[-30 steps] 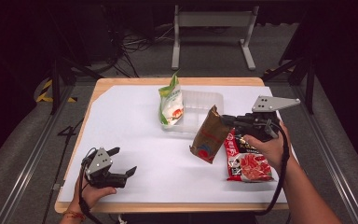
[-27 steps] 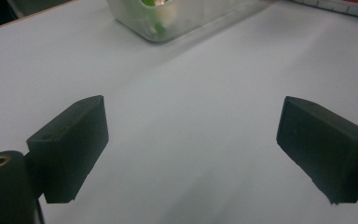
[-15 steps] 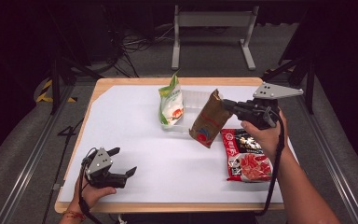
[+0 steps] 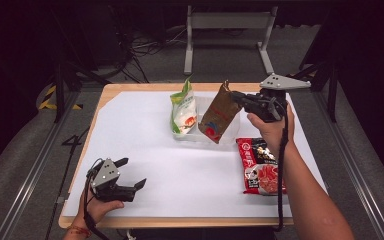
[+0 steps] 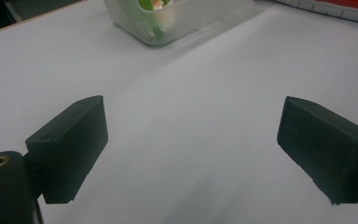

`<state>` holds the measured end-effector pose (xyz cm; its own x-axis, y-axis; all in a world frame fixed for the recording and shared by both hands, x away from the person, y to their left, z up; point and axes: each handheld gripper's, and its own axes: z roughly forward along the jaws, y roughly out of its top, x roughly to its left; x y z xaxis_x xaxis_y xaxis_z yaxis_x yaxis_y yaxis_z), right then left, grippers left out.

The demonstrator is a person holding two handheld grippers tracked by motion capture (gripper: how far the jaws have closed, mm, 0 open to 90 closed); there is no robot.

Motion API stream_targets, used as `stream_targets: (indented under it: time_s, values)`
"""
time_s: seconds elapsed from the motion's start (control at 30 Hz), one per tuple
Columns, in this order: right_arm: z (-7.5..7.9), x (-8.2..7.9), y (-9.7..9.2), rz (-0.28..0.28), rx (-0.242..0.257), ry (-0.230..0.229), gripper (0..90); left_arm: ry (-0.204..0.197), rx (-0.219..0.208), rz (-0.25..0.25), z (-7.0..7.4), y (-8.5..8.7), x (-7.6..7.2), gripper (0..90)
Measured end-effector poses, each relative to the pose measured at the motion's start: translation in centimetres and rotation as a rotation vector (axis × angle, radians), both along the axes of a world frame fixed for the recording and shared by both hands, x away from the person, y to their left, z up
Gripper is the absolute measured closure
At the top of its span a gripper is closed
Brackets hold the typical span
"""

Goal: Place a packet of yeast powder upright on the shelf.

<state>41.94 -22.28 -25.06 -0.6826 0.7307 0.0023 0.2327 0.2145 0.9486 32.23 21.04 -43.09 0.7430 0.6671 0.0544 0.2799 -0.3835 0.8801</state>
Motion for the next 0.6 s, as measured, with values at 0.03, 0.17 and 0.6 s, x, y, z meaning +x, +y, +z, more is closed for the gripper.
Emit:
stream_targets:
  time_s: [0.03, 0.17, 0.6]
  values:
    - [-0.1, 0.4, 0.2, -0.015, -0.004, 0.003, 89.3, -0.001, 0.0, 0.001, 0.0, 0.0, 0.0, 9.4]
    - [-0.3, 1.4, 0.4, -0.057, 0.014, 0.017, 89.3, 0.002, 0.002, -0.002, 0.0, -0.1, -0.1, 9.3]
    - [-1.0, 3.9, 2.6, -0.17, -0.026, 0.028, 89.3, -0.003, -0.002, -0.01, 0.0, 0.0, -0.1, 9.3]
